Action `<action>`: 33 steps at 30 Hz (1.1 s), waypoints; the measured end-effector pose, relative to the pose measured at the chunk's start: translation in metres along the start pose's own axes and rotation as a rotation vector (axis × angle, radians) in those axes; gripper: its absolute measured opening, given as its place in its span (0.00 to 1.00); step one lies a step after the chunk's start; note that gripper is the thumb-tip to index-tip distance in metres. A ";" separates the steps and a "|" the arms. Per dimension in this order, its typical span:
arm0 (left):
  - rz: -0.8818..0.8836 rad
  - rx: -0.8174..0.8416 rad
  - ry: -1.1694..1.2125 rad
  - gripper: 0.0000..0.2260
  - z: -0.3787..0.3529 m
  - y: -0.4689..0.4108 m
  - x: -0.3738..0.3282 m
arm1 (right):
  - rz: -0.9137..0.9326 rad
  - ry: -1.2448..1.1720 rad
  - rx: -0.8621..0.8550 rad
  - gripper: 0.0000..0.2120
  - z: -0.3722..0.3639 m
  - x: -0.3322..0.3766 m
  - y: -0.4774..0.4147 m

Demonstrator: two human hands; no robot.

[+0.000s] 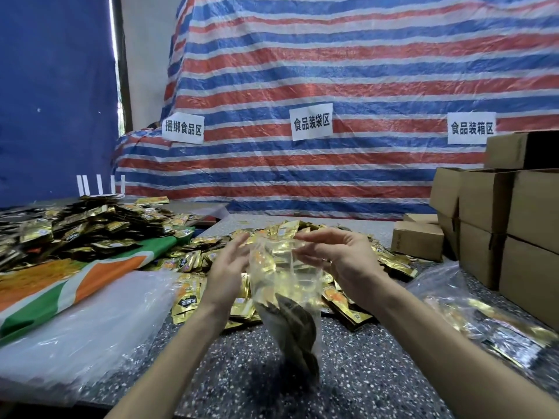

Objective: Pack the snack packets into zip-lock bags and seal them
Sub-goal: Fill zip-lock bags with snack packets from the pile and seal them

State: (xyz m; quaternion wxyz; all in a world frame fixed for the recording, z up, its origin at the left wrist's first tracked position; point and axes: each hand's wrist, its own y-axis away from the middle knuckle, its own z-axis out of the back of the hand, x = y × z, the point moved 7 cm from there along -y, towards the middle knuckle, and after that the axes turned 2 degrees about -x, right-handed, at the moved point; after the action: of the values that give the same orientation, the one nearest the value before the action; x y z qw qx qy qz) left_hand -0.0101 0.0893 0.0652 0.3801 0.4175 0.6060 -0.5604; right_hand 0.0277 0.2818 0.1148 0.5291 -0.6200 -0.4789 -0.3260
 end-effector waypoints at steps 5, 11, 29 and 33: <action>-0.056 0.078 -0.017 0.11 -0.009 -0.008 -0.013 | 0.046 0.320 -0.009 0.07 0.006 0.001 0.001; -0.095 -0.038 -0.024 0.08 -0.001 -0.006 -0.011 | 0.254 0.907 0.355 0.19 -0.010 0.011 0.030; -0.219 -0.202 -0.077 0.06 0.000 -0.002 -0.027 | 0.455 1.538 0.275 0.08 -0.060 0.004 0.095; -0.175 -0.182 -0.063 0.04 0.014 -0.010 -0.032 | 0.292 1.375 0.180 0.05 -0.023 0.032 0.067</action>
State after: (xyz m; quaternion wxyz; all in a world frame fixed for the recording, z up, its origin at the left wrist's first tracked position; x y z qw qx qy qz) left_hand -0.0083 0.0728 0.0972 0.3847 0.3090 0.6762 -0.5470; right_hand 0.1032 0.2685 0.1259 0.7989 -0.2855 0.0265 -0.5287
